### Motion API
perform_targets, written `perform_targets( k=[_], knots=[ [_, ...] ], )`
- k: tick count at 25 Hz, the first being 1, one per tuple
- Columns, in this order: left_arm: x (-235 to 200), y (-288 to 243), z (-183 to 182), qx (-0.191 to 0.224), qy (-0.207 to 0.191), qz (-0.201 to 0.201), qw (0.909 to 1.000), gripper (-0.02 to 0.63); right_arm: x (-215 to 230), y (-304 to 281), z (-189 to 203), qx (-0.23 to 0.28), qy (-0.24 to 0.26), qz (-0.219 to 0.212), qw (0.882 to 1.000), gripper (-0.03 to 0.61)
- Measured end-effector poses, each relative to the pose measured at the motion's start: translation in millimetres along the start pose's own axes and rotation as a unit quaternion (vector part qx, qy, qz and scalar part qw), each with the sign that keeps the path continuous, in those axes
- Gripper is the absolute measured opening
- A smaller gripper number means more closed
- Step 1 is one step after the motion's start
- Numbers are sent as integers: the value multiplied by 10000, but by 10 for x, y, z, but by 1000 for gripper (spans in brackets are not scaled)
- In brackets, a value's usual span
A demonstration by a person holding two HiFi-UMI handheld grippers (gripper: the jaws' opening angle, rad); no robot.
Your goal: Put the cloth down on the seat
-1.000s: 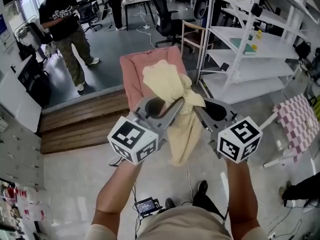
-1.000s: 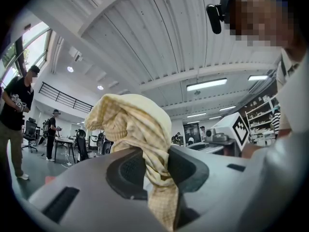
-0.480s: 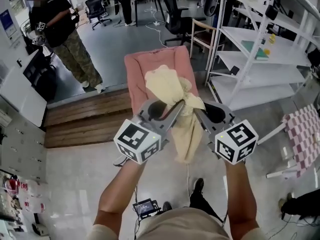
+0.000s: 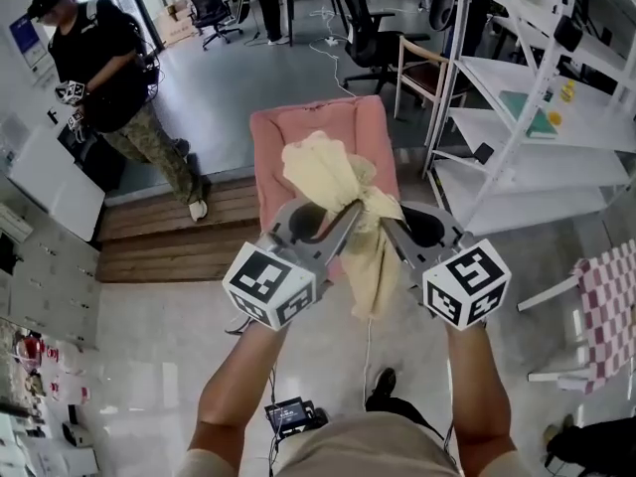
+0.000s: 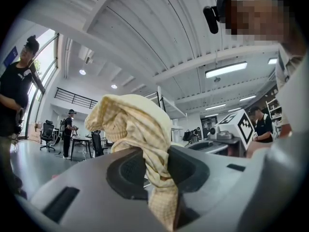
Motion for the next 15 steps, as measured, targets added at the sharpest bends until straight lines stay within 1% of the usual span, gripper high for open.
perform_targets(
  k=[5, 15],
  knots=[
    [-74, -333, 152, -73, -79, -163, 9998, 100, 406, -87, 66, 10, -77, -166, 9998, 32],
    [-34, -887, 245, -111, -328, -352, 9988, 98, 1010, -90, 19, 140, -153, -410, 9989, 32]
  ],
)
Point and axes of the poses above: the fingertips, and each gripper's own axes: y backward along the fingers, x to its right, z out of its underside, the point moved 9 cm from there along y, backward along the fingers, and after that the axes turned 15 degrees about x, right-handed, at the moved point
